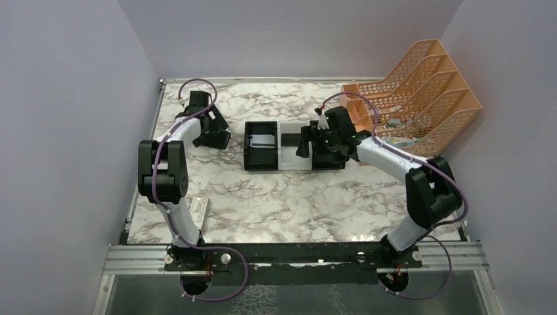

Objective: Take the credit cards out of the card holder

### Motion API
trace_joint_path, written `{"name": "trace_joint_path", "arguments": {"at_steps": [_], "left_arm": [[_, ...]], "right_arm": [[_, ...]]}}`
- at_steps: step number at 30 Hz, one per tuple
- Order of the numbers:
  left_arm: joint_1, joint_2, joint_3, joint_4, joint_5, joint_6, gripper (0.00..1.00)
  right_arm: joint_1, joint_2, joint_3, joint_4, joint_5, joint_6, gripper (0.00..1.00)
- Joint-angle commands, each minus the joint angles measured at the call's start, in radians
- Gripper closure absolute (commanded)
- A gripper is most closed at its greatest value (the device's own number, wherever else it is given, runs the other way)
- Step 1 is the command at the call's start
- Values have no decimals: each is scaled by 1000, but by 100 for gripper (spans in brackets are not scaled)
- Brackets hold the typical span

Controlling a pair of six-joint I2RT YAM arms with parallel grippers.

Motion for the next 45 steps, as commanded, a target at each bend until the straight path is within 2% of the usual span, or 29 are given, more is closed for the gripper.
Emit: {"name": "trace_joint_path", "arguments": {"at_steps": [1,7,9,14,19,23,25,31,35,38,45], "left_arm": [[-25,35,92,-96,-162,-88,1],[-40,229,354,-259,-219,-40,1],[-53,266,379,-285,-257,-14,1],[-60,315,381,-326,-253,68,1],[-67,262,306,-325,-235,159,13],[-70,215,236,-327,-163,238,22],[-77,169,180,-316,-151,242,29],[-122,31,40,-284,-86,258,38],[-228,-34,-42,-280,-61,285,40],[-304,-81,-141,-278,-111,255,45],[-327,-265,-338,-267,-184,168,47]], "right_arm": [[-2,-84,37,-41,23,-15,1],[-2,-148,31,-70,40,-21,1],[-2,-169,28,-80,53,-25,1],[-1,-213,17,-98,76,-44,1],[-1,-239,16,-113,85,-51,1],[-1,-256,8,-115,84,-51,1],[-1,-261,3,-117,82,-51,1],[-2,-277,-9,-131,85,-54,1],[-2,-291,-19,-130,76,-55,1],[-1,-299,-25,-132,68,-55,1],[-2,-320,-36,-139,57,-55,1]]}}
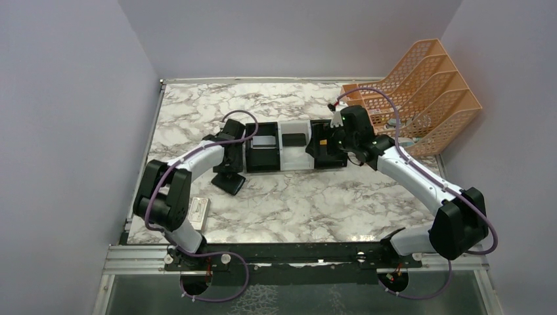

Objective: Take the credit cards out of the card holder

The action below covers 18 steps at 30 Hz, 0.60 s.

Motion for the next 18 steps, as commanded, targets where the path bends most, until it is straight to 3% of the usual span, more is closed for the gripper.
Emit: {"name": "trace_joint_path", "arguments": {"at_steps": [1,8,14,18], "left_arm": [[10,-115,-117,-54,-26,-74,48],[-53,-289,-245,26,105,-91,50],[-257,-337,-321,178,182,-168,49],[-429,-388,-305,219,100,-259,46]], "right_arm": [[-1,-36,-11,-7,-8,-13,1],[-1,-36,-34,12,-74,-4,1],[-1,-40,-109,66,-191,52,1],[-2,-74,-203,124,-261,109,1]]}}
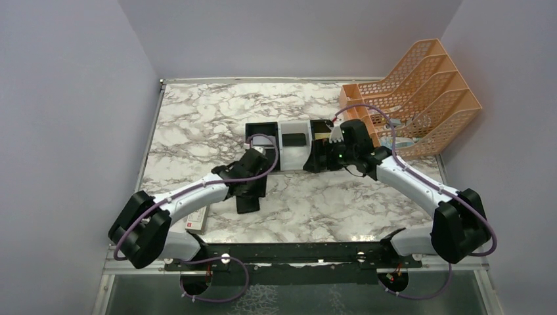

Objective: Take the credit cards out of the card holder

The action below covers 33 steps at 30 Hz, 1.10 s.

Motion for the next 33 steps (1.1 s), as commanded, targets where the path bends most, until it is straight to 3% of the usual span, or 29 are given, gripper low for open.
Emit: {"name": "trace_joint_path", "arguments": {"at_steps": [1,5,10,16,19,21,25,27,33], "left_arm": [[-182,-81,2,92,-38,-131,45],[-215,-222,-23,69,-175,-200,33],[-205,-395,-81,-43,-341,-295,25],[-175,-383,-158,-57,-253,-369,25],[-171,-354,-198,-26,-200,-391,28],[-168,-340,-217,-15,-154,-404,30],[-162,-340,-259,69,-93,-381,28],[-138,-332,-257,91,-64,-354,25],[-38,-283,-264,162,56,-281,23]], "right_arm": [[-1,-67,-101,101,-128,89,1],[-2,-123,-213,195,-170,185,1],[-1,-134,-314,345,-312,269,4],[-1,-121,-419,537,-348,416,16],[-1,-116,-453,589,-351,451,17],[-1,-124,-484,628,-350,471,16],[0,-136,-583,788,-377,536,0],[-1,-128,-612,836,-371,577,1],[-1,-69,-574,765,-408,564,1]]}}
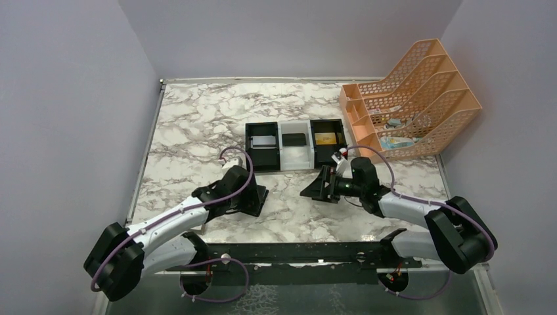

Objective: Take the credit cards out of the card holder

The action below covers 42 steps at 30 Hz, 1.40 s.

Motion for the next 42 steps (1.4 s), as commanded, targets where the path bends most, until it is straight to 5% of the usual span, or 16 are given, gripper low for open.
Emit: {"name": "trace_joint_path", "arguments": {"at_steps": [1,11,19,25,33,42], "left_arm": [[76,38,-12,107,154,72,23],[88,146,-64,279,375,91,42],[52,141,-30,297,389,145,47],[55,55,25,139,192,128,43],[78,-146,-20,83,45,45,2],[99,-259,-87,126,87,26,1]], "right_arm": [[-1,42,33,42,-58,30,1],[8,142,28,130,-124,61,1],[31,156,79,39,-61,-21,23],[65,221,150,-8,-21,-79,46],[162,384,267,-35,24,-110,57],[196,469,294,-1,52,-103,69]]}}
